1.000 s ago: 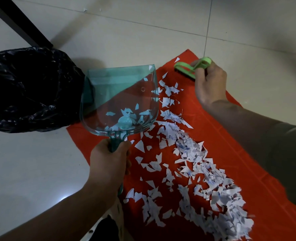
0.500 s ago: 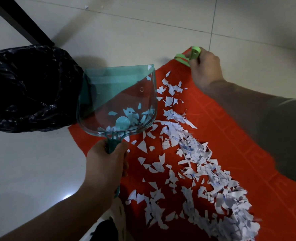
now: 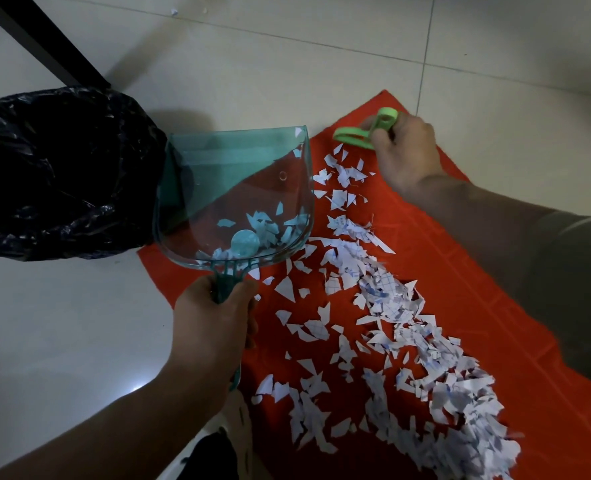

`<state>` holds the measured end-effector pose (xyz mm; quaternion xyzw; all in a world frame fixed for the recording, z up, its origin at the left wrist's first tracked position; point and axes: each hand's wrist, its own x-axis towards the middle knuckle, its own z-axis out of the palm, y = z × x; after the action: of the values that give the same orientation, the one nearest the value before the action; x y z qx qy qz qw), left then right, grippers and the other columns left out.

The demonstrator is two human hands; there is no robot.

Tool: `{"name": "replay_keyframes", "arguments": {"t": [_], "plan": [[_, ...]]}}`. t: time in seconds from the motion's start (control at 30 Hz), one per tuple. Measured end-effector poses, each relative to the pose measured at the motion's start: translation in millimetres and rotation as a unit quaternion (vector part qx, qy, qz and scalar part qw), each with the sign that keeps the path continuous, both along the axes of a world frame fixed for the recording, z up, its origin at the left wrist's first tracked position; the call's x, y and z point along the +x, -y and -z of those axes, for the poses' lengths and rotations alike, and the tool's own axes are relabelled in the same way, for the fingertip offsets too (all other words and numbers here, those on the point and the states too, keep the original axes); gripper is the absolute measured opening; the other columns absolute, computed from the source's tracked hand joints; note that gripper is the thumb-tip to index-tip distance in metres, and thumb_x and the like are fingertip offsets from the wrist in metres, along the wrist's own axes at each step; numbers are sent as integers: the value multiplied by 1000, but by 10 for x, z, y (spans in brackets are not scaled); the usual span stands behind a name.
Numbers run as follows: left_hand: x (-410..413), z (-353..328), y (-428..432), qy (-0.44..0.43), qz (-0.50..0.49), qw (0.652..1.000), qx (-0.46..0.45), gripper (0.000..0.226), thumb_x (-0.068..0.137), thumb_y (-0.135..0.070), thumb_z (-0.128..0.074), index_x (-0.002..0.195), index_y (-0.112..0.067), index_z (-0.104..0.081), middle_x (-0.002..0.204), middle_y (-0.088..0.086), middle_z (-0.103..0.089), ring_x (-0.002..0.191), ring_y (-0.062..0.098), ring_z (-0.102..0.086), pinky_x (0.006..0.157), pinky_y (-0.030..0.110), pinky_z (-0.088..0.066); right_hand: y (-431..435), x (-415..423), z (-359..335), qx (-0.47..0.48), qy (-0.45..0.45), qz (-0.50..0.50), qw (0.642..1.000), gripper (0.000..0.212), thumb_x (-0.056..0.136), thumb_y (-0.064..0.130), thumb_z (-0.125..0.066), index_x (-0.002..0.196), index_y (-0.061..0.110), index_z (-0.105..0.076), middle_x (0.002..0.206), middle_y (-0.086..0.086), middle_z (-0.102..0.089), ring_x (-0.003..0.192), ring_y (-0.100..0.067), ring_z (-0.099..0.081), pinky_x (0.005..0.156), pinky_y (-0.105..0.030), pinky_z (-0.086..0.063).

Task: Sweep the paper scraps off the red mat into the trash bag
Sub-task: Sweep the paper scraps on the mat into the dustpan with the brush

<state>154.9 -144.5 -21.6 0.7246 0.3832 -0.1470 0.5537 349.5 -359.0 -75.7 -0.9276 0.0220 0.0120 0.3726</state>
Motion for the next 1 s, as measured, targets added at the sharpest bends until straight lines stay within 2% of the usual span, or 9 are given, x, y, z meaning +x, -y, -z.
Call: {"name": "replay_keyframes", "arguments": {"t": [0.07,0.13,0.2,0.27,0.47,0.63,0.73,0.87,1.0], "plan": [[4,-7,-1,1,4,1000,5,16,93,-21,-58,85,-7,-60,57,5,-55,43,11,-49,42,20,-46,-15,-76,8,14,4,1,1000,33,92,20,-40,99,14,-71,82,0,-63,56,-2,-46,56,-21,-37],[-1,-13,2,2,2,1000,6,16,93,-21,-58,85,-7,-60,57,5,-55,42,10,-48,42,20,-46,-21,-124,-11,48,28,25,998,36,88,24,-38,93,12,-72,82,-1,-63,62,-8,-52,62,-25,-41],[-9,-16,7,2,1,1000,6,17,93,-22,-58,85,-7,-60,56,4,-54,41,9,-48,41,20,-45,-40,-130,-37,78,50,48,994,37,87,23,-38,94,11,-73,84,-1,-65,68,-11,-55,66,-27,-44],[-20,-24,17,1,2,1000,8,18,92,-22,-58,84,-6,-60,56,5,-55,42,10,-49,42,21,-46,-70,-112,-46,86,54,50,994,36,88,21,-40,100,16,-73,86,2,-65,64,-4,-52,66,-23,-40],[-37,-57,19,2,-7,1000,-7,16,92,-20,-58,87,-5,-61,58,6,-54,45,13,-48,45,25,-46,-156,-170,-11,41,7,5,999,30,91,13,-44,100,16,-72,72,6,-60,49,-4,-44,52,-22,-36],[-39,-57,-2,3,-6,1000,-3,17,92,-21,-59,86,-5,-60,58,6,-54,44,13,-48,43,23,-45,-144,-234,-64,111,45,58,991,34,87,23,-44,86,2,-70,80,-16,-69,73,-31,-64,62,-40,-52],[-48,-57,-10,3,-13,1000,-6,17,92,-22,-59,86,-6,-61,58,6,-55,45,13,-48,44,24,-45,-130,-185,-59,118,79,84,986,32,88,25,-44,89,10,-73,79,-10,-70,70,-28,-63,62,-36,-52],[-50,-54,-16,1,-17,1000,-11,18,92,-22,-59,87,-6,-61,58,6,-54,43,12,-48,43,23,-45,-135,-74,-15,59,94,62,992,33,91,14,-44,109,15,-71,84,1,-66,61,-9,-51,57,-18,-38],[-46,-43,-24,-4,-17,1000,-6,16,92,-22,-59,87,-7,-61,58,6,-55,39,8,-47,38,16,-44,-154,38,51,20,44,22,999,32,94,13,-45,115,15,-69,98,-6,-71,74,-16,-58,69,-22,-41]]}}
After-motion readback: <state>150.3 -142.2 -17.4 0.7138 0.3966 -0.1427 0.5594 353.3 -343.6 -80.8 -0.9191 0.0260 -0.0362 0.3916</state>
